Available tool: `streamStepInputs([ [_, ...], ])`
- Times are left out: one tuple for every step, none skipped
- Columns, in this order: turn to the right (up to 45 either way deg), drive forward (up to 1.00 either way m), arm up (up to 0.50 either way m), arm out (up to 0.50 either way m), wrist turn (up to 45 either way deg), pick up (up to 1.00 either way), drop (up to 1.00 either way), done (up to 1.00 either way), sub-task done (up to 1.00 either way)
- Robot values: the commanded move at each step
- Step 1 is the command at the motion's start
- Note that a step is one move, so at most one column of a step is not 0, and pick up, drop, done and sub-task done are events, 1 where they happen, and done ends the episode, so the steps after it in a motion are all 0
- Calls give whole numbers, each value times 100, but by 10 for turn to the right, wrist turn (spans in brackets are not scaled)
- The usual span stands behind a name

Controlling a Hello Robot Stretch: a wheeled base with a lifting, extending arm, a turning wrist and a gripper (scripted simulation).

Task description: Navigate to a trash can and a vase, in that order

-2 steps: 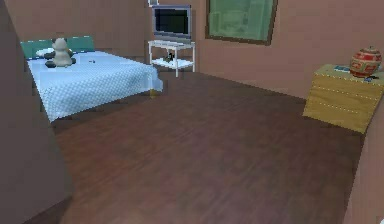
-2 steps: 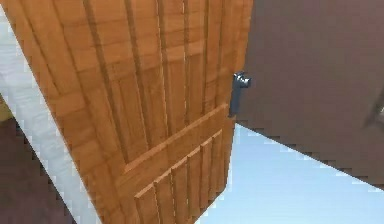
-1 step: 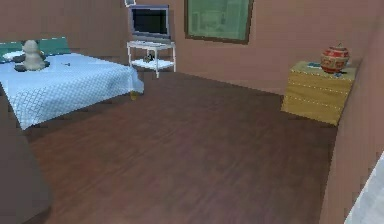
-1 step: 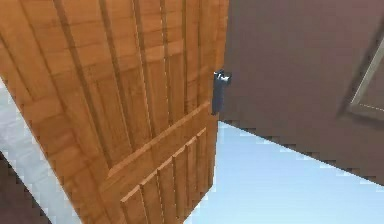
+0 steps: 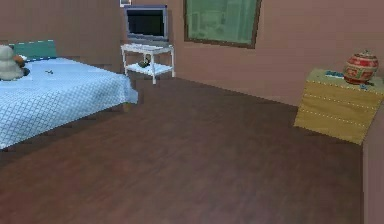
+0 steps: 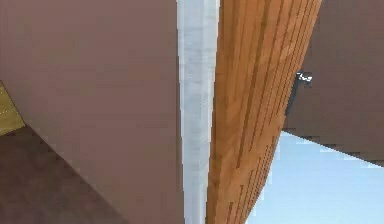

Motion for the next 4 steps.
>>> streamStepInputs([
  [360,0,0,0,0,0,0,0,0],
  [0,100,0,0,0,0,0,0,0],
  [0,100,0,0,0,0,0,0,0],
  [90,0,0,0,0,0,0,0,0],
])
